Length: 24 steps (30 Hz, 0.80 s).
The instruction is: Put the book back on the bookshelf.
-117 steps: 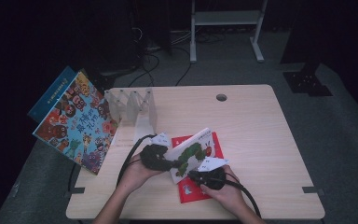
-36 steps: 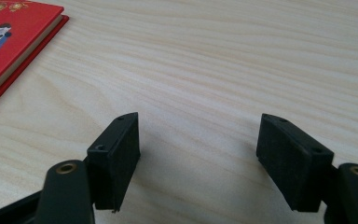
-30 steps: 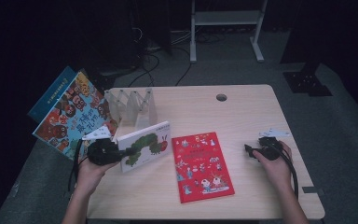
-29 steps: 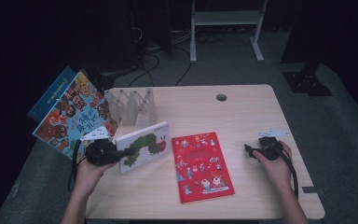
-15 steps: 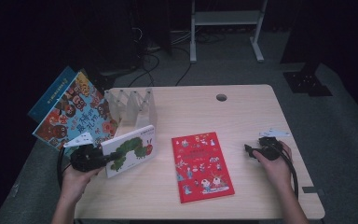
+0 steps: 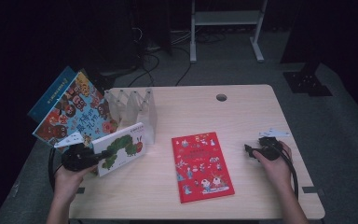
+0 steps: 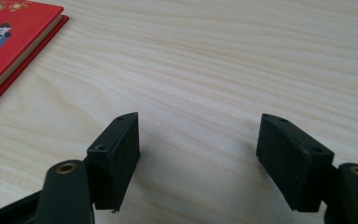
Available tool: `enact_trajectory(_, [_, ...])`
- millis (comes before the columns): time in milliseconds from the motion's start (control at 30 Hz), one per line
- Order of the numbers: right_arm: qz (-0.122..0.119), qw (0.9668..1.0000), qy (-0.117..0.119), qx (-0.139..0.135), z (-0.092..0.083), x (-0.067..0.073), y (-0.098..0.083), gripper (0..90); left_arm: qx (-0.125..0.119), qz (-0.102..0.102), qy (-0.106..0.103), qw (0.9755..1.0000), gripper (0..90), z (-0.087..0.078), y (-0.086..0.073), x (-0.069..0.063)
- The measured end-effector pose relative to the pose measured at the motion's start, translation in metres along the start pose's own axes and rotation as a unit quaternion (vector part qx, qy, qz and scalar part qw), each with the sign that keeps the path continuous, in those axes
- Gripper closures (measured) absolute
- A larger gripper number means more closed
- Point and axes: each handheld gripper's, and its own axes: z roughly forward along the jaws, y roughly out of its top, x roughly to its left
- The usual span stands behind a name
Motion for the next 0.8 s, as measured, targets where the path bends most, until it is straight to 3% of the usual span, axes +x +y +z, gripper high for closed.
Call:
enact_trajectory(300, [0.0,1.0,0.0,0.0,0.0,0.0,0.0,28.8,-0.006,0.007,0.039,0.9992,75.6,0.023,0.017,0.002])
enact_trajectory(800, [0.0,1.0,0.0,0.0,0.0,0.0,0.0,28.8,-0.025,0.003,0.056,0.9981,75.5,0.06,0.04,0.013])
